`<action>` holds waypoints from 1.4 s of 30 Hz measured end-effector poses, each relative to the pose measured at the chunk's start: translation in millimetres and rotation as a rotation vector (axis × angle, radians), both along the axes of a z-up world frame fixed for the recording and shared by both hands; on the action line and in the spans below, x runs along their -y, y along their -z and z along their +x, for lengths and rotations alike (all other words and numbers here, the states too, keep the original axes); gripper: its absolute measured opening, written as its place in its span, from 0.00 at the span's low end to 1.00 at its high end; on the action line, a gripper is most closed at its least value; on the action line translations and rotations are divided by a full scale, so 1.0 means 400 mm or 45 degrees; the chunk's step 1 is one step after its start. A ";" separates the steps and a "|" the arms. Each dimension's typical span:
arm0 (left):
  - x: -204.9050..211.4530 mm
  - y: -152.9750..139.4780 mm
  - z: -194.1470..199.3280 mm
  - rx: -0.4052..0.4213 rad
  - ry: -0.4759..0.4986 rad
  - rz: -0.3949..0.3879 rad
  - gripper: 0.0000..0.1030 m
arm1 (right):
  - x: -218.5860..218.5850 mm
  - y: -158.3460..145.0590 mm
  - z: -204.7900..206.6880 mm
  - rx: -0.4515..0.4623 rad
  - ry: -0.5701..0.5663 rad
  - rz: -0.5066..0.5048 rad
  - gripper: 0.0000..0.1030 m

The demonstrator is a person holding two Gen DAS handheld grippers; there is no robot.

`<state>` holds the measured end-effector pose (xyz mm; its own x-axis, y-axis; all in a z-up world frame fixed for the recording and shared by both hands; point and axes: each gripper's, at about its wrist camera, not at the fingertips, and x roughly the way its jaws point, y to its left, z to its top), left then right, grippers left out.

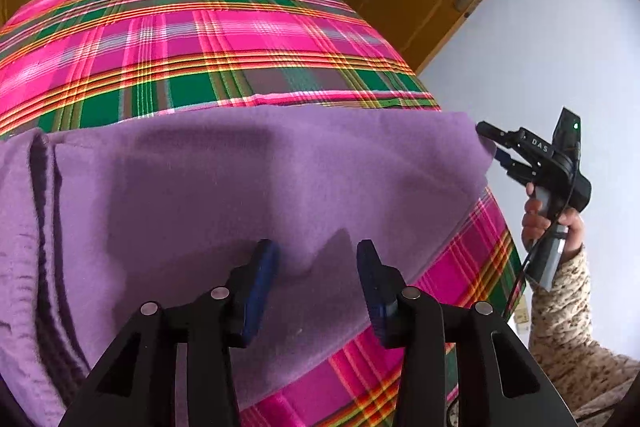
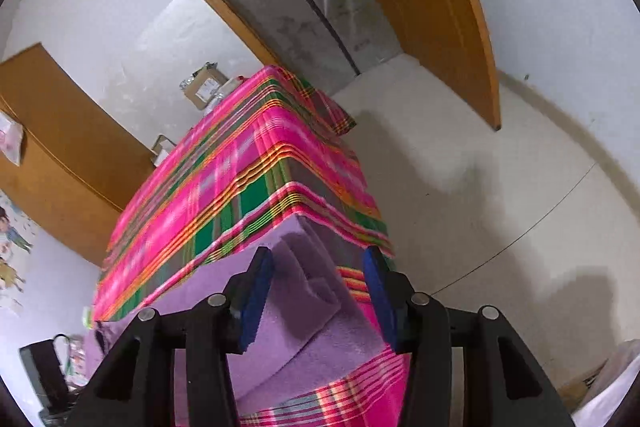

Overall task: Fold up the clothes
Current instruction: 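Grasp the lilac garment edge with the right gripper and lift it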

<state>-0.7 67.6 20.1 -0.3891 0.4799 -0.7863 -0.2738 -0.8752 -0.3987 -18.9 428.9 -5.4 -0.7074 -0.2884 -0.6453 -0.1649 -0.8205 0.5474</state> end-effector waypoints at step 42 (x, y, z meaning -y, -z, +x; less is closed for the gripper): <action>-0.027 0.011 -0.012 0.011 -0.038 0.009 0.43 | 0.060 -0.010 0.058 0.006 -0.354 0.057 0.29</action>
<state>-5.6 78.4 15.8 -0.3969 0.4738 -0.7861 -0.2440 -0.8801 -0.4072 4.3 404.8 -1.5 -0.6019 -0.4423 -0.6649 0.0675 -0.8578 0.5095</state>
